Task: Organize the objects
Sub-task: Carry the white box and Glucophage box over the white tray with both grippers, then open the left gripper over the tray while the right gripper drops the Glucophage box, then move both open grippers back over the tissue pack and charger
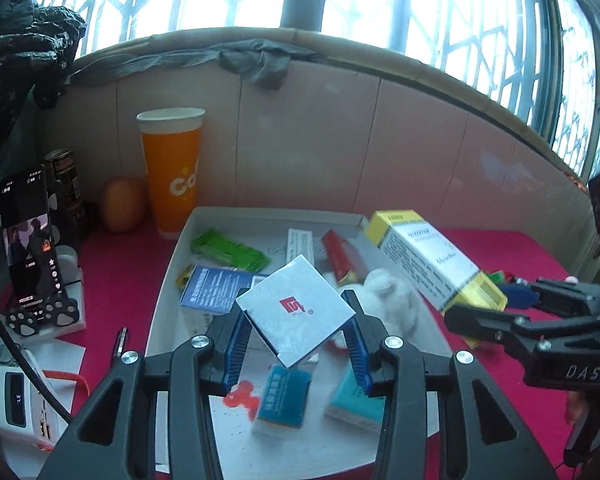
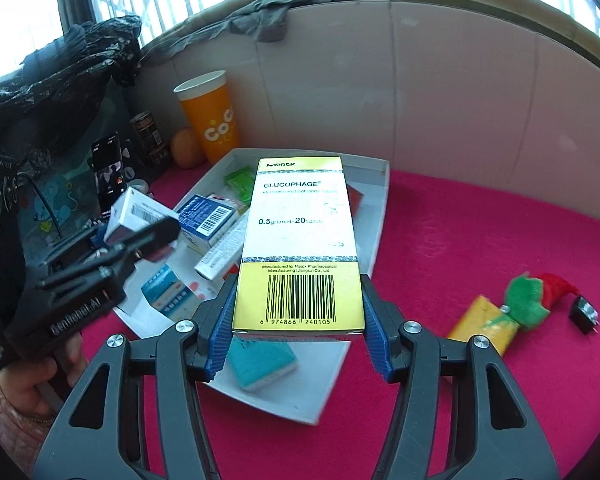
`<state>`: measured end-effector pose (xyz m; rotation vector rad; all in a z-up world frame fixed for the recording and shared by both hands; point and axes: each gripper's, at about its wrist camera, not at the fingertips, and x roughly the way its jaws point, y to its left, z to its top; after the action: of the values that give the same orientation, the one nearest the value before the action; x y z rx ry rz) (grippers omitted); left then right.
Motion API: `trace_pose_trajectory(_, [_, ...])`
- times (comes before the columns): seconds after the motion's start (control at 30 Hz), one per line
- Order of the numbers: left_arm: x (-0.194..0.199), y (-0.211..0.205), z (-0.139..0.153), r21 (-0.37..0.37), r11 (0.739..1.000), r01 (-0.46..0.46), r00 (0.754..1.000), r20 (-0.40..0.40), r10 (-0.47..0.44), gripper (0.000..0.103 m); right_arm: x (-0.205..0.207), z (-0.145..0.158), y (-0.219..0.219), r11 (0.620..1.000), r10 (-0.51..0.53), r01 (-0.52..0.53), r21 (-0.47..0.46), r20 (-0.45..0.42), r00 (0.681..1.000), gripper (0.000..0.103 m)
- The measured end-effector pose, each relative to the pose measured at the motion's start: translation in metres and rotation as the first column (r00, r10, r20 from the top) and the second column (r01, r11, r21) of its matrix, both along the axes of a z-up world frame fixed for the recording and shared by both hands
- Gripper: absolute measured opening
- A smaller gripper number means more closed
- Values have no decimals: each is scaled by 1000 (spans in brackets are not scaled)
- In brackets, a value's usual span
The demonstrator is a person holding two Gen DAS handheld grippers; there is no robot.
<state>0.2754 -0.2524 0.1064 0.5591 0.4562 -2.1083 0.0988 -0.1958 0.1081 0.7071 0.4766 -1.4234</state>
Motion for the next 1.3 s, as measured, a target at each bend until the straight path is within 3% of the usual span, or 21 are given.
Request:
trace_pose_trajectory(0.33, [-15, -30, -8, 13, 1000, 7, 998, 69, -8, 44, 17, 3, -55, 1000, -17, 16, -20, -11, 1000, 56])
trace_pose_trajectory(0.5, [-16, -35, -16, 42, 999, 3, 998, 63, -6, 48, 18, -4, -76, 1000, -28, 28, 0, 1, 1000, 57])
trace_pose_trajectory(0.6, [-12, -33, -18, 34, 999, -27, 997, 68, 24, 82, 20, -11, -80, 1000, -11, 11, 11, 20, 1000, 57])
trace_pose_trajectory(0.7, [-7, -29, -17, 19, 997, -72, 995, 77, 70, 103, 22, -16, -76, 1000, -9, 9, 2, 23, 1000, 62])
trace_pose_trajectory(0.73, [-5, -27, -16, 16, 996, -84, 994, 69, 83, 103, 22, -16, -73, 1000, -12, 12, -1, 27, 1000, 75])
trace_pose_trajectory(0.8, [0, -21, -14, 6, 992, -127, 990, 57, 126, 103, 19, -17, -67, 1000, -24, 24, -8, 39, 999, 84])
trace_pose_trajectory(1.07, [-2, 6, -1, -35, 989, -146, 988, 39, 147, 103, -2, -6, -12, 992, -80, 87, -90, 80, 994, 87])
trace_pose_trajectory(1.2, [-3, 14, 8, -50, 988, -146, 989, 20, 147, 103, -16, 2, 14, 982, -126, 135, -129, 77, 989, 103])
trace_pose_trajectory(1.3, [-5, 20, 14, -57, 988, -143, 989, 13, 144, 103, -33, 8, 35, 970, -173, 182, -158, 69, 982, 103])
